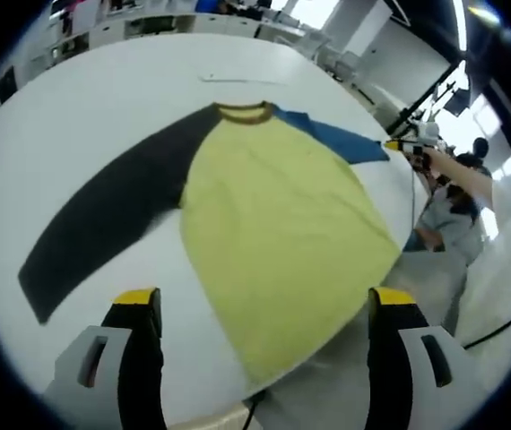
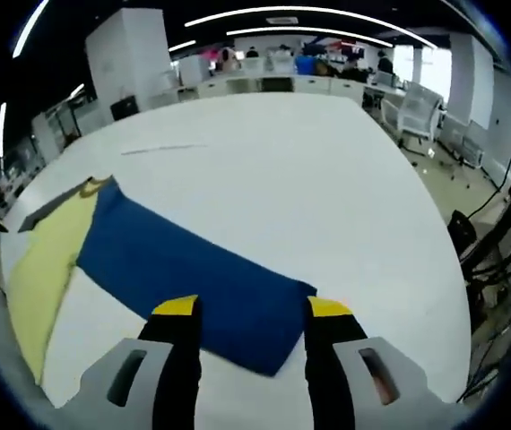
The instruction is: Fold the garment on the visible template until the final outline fits inside the template.
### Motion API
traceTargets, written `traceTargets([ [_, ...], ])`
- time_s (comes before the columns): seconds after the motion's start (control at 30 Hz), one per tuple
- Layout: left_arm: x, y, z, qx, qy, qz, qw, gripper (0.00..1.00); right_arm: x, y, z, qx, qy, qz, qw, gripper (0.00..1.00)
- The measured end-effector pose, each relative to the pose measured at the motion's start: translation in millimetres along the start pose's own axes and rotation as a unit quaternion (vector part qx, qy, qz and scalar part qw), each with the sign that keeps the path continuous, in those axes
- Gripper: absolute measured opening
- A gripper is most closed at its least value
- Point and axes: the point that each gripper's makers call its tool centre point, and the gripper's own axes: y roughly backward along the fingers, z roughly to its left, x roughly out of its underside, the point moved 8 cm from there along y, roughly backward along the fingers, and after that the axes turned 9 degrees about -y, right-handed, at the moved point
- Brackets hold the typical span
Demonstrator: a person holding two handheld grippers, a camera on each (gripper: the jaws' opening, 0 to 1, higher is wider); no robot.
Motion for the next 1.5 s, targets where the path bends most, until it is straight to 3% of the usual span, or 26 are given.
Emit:
traceTargets([
  [0.33,0.4,-3.5,1.8,-0.003,0.003,0.010,0.9999,0.92,-0.7,-15.7,-19.7,0.022,-0.010,0.012,0.9997,0.37],
  [0.63,1.6,-7.4,1.4,-0.006,0.001,0.022,0.9997,0.91,0.8,-19.4,-32.9,0.035,-0.019,0.012,0.9991,0.23],
  [0.83,0.3,-10.3,0.4,-0.005,-0.001,0.025,0.9997,0.91,1.7,-19.2,-25.8,0.038,-0.016,0.014,0.9990,0.14],
  [1.03,-1.2,-11.4,-1.0,-0.004,-0.004,0.026,0.9997,0.91,5.0,-24.4,-37.4,0.044,-0.012,0.017,0.9988,0.04],
  [1.5,-0.3,-6.7,-0.2,-0.005,-0.005,0.023,0.9997,0.91,4.0,-25.8,-40.7,0.049,0.000,0.023,0.9985,0.02],
])
